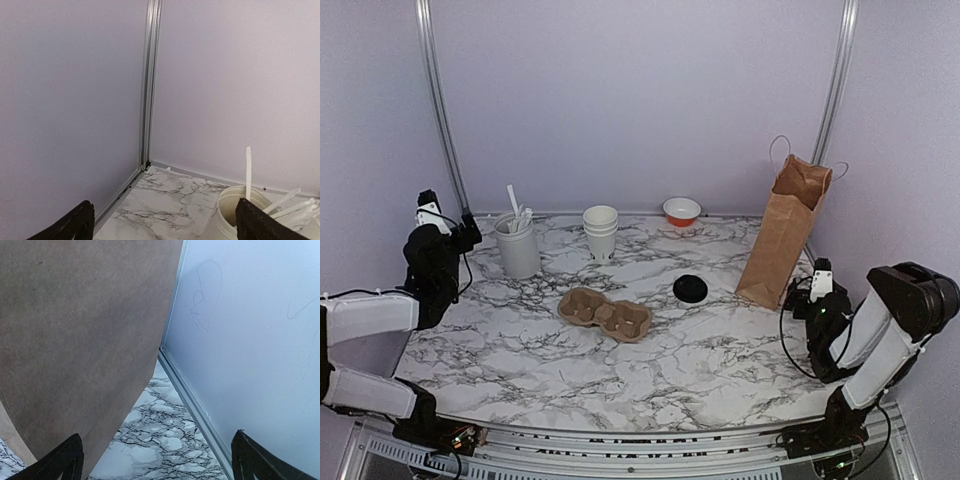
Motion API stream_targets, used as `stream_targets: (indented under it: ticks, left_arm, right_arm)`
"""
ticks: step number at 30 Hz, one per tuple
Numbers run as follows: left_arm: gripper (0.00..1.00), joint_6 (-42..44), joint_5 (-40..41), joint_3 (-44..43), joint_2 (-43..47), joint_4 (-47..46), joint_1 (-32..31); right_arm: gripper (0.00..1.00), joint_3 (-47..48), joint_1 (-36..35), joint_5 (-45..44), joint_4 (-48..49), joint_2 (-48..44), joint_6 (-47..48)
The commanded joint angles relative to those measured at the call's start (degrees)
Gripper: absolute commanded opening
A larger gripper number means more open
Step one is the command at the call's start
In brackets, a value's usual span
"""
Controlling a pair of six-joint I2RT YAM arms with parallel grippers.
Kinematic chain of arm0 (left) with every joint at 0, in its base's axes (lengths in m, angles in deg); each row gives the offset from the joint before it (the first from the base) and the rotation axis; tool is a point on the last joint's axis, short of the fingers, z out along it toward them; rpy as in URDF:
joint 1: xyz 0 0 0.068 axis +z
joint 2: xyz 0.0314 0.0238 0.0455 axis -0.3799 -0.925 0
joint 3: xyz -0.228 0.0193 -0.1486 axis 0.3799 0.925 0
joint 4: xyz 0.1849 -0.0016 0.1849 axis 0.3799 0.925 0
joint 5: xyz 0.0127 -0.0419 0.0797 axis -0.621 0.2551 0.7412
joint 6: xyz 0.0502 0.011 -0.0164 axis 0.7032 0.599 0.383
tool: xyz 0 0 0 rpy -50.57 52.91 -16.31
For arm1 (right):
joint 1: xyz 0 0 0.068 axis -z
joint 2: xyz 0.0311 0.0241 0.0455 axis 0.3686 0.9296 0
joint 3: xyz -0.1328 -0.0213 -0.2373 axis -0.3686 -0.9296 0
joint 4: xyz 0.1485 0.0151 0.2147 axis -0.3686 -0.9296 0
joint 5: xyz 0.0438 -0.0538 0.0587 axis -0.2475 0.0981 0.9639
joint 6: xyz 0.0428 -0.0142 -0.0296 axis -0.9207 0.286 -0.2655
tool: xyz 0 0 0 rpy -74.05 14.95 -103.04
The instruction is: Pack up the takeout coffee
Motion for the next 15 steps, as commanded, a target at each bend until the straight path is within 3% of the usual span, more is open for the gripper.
stream_targets:
  ticks: [1, 2, 6, 9, 12, 15]
  left_arm:
    - [0.99, -9.07, 1.62, -5.34, 7.09, 21.55, -3.31]
    - [0.99, -10.23, 0.33, -5.45, 8.45, 23.60, -4.31]
    - [0.99, -12.35, -3.60, -6.88, 13.74, 34.28, -10.38]
    - [0.99, -12.53, -3.60, -7.59, 17.12, 39.68, -15.91]
    - [0.99, -15.71, -5.96, -8.78, 19.97, 44.55, -18.95]
    - [0.99, -19.18, -10.61, -10.48, 21.20, 49.75, -19.55]
  right_arm:
    - [1.00, -0.05, -2.14, -3.76, 14.30, -2.11, 2.60]
    - [1.00, 0.93, -4.33, -8.12, 10.79, -5.41, 4.06]
    - [1.00, 5.16, -9.58, -8.70, -8.77, -23.06, 5.28]
    - [1.00, 12.52, -13.17, -8.84, -36.75, -35.97, -5.20]
    - [1.00, 19.15, -17.09, -9.49, -58.91, -41.17, -13.81]
    - [1.00, 23.03, -27.38, -19.04, -71.52, -42.68, -15.59]
